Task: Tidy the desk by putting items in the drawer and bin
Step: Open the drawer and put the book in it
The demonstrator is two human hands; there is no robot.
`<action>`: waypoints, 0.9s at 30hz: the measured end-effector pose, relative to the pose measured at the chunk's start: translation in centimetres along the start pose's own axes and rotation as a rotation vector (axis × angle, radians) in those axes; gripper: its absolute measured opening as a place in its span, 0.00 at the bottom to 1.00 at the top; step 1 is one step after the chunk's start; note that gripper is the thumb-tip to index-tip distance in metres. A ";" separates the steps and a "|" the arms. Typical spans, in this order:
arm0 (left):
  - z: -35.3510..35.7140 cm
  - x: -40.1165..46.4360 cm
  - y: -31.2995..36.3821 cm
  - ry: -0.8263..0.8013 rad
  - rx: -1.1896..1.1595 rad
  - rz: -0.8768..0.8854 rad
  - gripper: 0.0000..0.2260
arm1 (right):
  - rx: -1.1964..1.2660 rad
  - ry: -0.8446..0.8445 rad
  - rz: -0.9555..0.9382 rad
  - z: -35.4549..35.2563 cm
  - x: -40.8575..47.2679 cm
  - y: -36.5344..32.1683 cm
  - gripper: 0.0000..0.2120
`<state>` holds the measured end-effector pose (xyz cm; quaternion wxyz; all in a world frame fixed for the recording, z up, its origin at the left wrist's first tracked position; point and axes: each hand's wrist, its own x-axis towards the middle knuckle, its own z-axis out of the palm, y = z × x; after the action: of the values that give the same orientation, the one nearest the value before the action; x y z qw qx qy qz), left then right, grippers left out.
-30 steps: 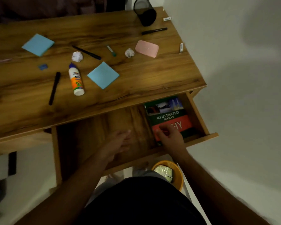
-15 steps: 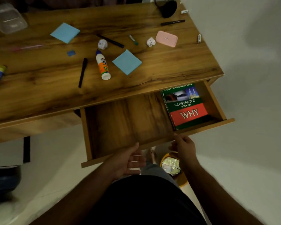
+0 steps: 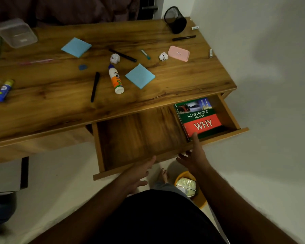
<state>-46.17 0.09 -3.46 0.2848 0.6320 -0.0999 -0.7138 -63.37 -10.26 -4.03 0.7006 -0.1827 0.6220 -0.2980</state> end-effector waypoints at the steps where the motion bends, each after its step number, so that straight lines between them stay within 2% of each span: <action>1: -0.2 0.2 0.2 0.006 -0.011 0.007 0.28 | -0.010 -0.018 -0.002 0.2 0.2 -0.2 0.31; 3: -0.4 0.6 0.8 0.020 -0.045 0.027 0.28 | -0.022 -0.050 -0.012 0.7 0.9 -0.6 0.33; 7: -0.7 1.5 2.1 0.065 -0.178 0.051 0.29 | -0.052 -0.087 -0.011 2.1 1.8 -1.7 0.44; 10: -1.1 2.4 3.4 0.098 -0.543 0.012 0.33 | -0.054 -0.105 -0.010 3.0 2.8 -2.7 0.49; 12: -1.7 3.1 4.2 0.159 -0.806 0.040 0.33 | -0.019 -0.125 -0.025 3.4 3.8 -3.3 0.45; 15: -2.5 4.2 5.7 0.241 -1.026 0.125 0.34 | 0.021 -0.170 -0.026 4.1 4.8 -4.7 0.37; 21: -2.0 5.4 8.5 0.251 -1.161 0.244 0.26 | -0.058 -0.221 0.074 5.1 7.2 -7.3 0.37; 25: -2.7 7.4 9.6 0.279 -1.170 0.277 0.30 | -0.159 -0.212 0.085 5.9 9.0 -8.7 0.47; 27: -3.0 8.5 10.3 0.277 -1.147 0.308 0.28 | -0.181 -0.205 0.098 6.6 9.7 -9.6 0.52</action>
<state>-40.69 -12.21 -5.97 0.6901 0.4431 0.2484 -0.5155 -58.24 -24.53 -4.35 0.7549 -0.2441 0.5797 -0.1857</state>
